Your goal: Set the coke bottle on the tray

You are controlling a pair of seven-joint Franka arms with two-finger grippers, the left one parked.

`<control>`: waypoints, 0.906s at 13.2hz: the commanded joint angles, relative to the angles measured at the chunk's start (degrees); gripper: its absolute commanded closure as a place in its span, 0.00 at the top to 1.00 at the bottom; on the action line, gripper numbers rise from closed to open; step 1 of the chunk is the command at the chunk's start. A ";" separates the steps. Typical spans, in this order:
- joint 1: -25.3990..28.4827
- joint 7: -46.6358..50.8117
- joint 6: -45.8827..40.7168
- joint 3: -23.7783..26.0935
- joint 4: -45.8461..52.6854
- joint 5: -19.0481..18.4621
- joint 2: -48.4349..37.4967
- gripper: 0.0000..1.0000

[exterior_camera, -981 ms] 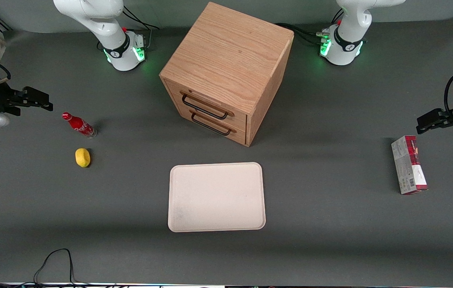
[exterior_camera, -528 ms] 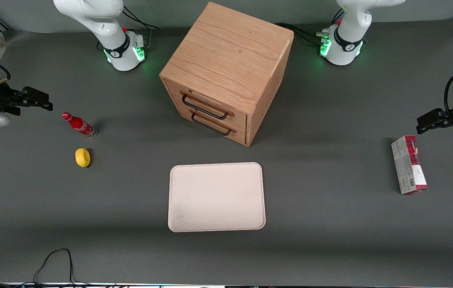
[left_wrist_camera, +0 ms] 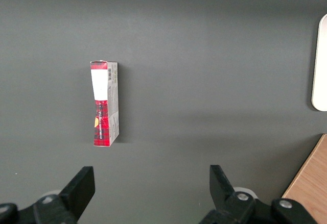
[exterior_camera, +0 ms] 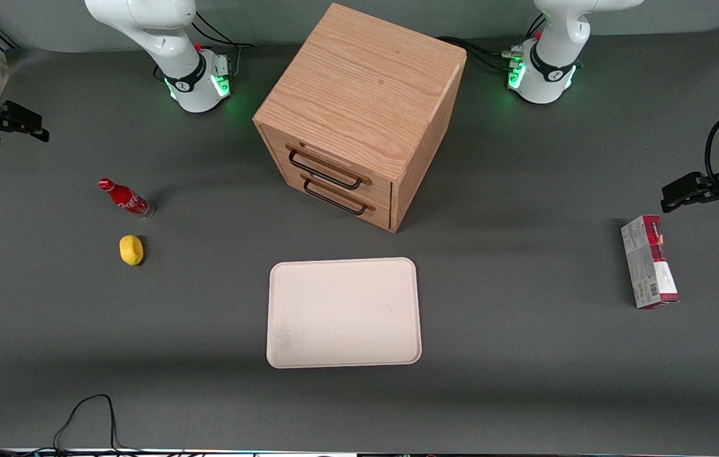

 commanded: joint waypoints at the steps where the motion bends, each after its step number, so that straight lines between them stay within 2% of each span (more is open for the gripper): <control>1: 0.48 -2.06 3.44 -1.59 -5.36 -1.83 -3.28 1.00; 7: 0.48 -1.62 10.37 -1.59 -15.27 -1.83 -6.44 1.00; 12: 0.39 -0.75 26.78 -1.94 -27.92 -1.83 -6.44 1.00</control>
